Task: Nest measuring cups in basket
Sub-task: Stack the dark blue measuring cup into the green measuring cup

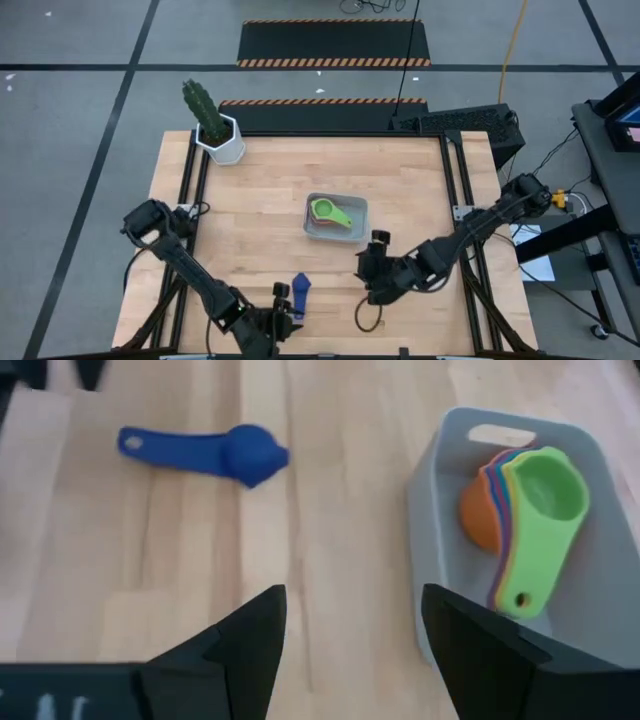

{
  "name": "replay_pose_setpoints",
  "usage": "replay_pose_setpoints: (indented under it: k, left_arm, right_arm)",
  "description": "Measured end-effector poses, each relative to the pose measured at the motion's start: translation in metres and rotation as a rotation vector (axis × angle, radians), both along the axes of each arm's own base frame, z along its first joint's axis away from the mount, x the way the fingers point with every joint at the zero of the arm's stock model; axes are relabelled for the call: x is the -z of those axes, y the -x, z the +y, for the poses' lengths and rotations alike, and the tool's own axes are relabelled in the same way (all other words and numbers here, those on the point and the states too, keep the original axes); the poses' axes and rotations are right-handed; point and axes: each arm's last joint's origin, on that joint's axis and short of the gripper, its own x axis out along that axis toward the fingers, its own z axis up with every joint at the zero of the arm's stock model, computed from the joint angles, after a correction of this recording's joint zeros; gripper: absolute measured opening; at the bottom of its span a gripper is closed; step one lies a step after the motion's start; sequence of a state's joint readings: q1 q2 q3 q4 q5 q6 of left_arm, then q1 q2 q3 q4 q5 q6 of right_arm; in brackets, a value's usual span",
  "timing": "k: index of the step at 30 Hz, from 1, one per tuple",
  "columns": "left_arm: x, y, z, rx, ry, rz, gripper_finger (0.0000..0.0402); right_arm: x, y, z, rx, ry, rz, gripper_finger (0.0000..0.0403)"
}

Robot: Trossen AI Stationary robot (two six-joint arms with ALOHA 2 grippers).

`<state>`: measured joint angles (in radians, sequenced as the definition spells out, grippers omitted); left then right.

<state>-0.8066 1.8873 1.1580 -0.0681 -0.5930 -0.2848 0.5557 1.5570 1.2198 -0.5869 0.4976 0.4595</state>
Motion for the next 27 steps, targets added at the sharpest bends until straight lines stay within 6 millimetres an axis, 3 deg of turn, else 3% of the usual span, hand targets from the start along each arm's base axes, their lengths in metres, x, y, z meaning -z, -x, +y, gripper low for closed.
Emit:
replay_pose_setpoints:
  k: [4,9,18,27]
  left_arm:
    - [0.022,0.001,-0.009,-0.004,-0.036,0.011,0.0191]
    - [0.033,0.001,-0.026,0.057,-0.094,0.022,0.0206]
    - [0.045,0.006,-0.025,0.042,-0.158,0.101,0.016]
    - [0.052,-0.002,-0.012,0.022,-0.18,0.147,0.013]
  right_arm:
    - [0.0,0.007,0.012,-0.011,-0.029,-0.005,0.0228]
    - [0.0,0.016,0.028,0.013,-0.109,-0.029,0.0228]
    - [-0.013,0.017,0.056,-0.009,-0.306,-0.196,0.0228]
    - [-0.016,0.022,0.065,-0.066,-0.308,-0.221,0.0228]
